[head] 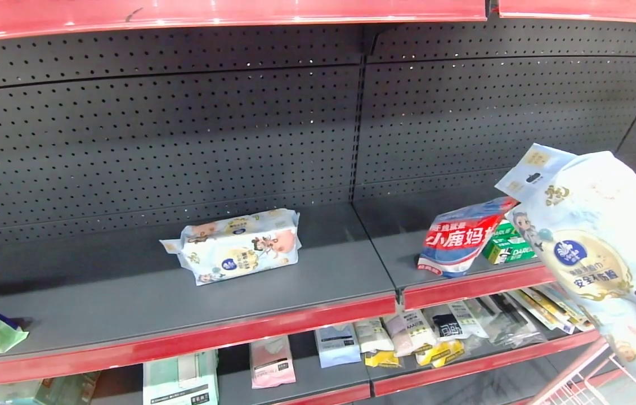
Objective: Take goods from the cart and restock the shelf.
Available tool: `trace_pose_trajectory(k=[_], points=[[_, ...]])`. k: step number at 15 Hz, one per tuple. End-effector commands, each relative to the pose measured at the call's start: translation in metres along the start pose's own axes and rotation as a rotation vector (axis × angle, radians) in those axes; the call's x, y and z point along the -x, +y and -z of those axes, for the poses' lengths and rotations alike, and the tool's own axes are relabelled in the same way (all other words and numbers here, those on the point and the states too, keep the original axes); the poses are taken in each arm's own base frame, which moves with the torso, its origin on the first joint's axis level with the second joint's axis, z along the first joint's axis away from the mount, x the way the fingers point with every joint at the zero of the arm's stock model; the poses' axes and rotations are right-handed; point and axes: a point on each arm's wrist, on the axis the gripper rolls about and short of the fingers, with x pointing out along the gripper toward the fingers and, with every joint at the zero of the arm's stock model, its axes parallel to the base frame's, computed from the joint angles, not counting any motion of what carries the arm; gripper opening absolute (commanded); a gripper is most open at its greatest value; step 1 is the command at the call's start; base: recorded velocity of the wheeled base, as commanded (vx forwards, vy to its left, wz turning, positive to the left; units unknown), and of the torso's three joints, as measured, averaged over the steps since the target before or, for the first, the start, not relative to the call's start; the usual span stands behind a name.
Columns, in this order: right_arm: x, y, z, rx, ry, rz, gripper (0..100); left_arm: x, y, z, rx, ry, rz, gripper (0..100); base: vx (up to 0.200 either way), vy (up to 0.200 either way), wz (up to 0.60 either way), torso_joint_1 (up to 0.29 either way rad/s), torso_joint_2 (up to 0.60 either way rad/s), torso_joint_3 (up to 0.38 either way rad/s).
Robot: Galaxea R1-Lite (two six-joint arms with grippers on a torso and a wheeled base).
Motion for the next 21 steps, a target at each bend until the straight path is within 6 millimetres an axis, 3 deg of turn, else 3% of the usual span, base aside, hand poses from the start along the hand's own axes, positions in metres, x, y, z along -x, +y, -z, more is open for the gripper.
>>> trace_pose_trajectory(k=[1,12,13,21], points=[[0.010,0.000,0.002,-0.001,-0.046,0.004,0,0.000,0.000,0.000,-0.001,0.002,0.000,0,0.000,0.000,0.00,0.000,0.00,0.000],[0.030,0.002,0.021,-0.008,-0.116,0.021,0,0.000,0.000,0.000,0.002,0.002,0.000,0,0.000,0.000,0.00,0.000,0.00,0.000],[0.030,0.002,0.021,-0.006,-0.116,0.021,0,0.000,0.000,0.000,0.003,0.002,0.005,100,0.000,0.000,0.00,0.000,0.00,0.000],[0.034,0.002,0.021,-0.069,-0.148,0.026,0,-0.003,0.000,-0.001,-0.001,0.037,0.005,100,0.000,0.000,0.00,0.000,0.00,0.000]])
